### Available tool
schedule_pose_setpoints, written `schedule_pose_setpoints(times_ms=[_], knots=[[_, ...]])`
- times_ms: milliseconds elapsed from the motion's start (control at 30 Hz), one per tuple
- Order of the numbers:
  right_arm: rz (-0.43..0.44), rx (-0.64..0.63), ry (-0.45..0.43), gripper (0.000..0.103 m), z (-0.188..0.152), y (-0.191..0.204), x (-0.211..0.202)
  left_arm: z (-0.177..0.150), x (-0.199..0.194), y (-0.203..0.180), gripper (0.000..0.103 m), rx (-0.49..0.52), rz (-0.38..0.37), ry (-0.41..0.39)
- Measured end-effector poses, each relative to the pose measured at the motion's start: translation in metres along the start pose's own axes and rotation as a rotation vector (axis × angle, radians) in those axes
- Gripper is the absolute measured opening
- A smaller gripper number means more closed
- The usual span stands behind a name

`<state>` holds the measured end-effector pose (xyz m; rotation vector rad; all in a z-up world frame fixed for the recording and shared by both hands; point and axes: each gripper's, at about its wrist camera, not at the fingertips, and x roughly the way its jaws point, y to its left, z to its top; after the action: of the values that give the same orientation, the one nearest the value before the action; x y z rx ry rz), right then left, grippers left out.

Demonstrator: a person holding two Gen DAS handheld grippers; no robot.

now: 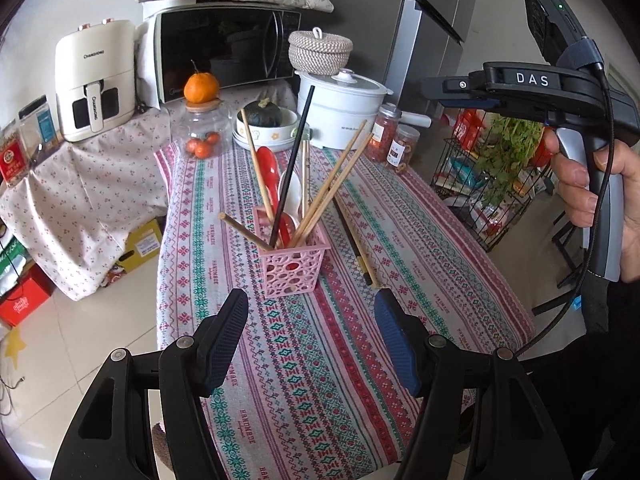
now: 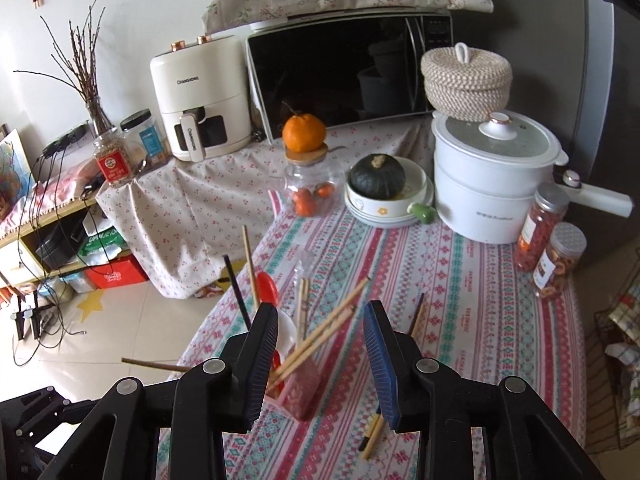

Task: Organize utensils
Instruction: 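Move right tool down onto the last black-and-wooden chopstick pair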

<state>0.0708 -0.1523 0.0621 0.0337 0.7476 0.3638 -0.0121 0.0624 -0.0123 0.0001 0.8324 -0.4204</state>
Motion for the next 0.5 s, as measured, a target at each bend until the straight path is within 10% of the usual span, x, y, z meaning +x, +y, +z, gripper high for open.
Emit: schedule_pose_setpoints(times_ms=[500], knots=[[-0.011, 0.162, 0.25, 0.051, -0.067, -0.098, 0.101, -0.006, 0.054, -0.057, 0.068, 0.059, -0.003, 0.058]])
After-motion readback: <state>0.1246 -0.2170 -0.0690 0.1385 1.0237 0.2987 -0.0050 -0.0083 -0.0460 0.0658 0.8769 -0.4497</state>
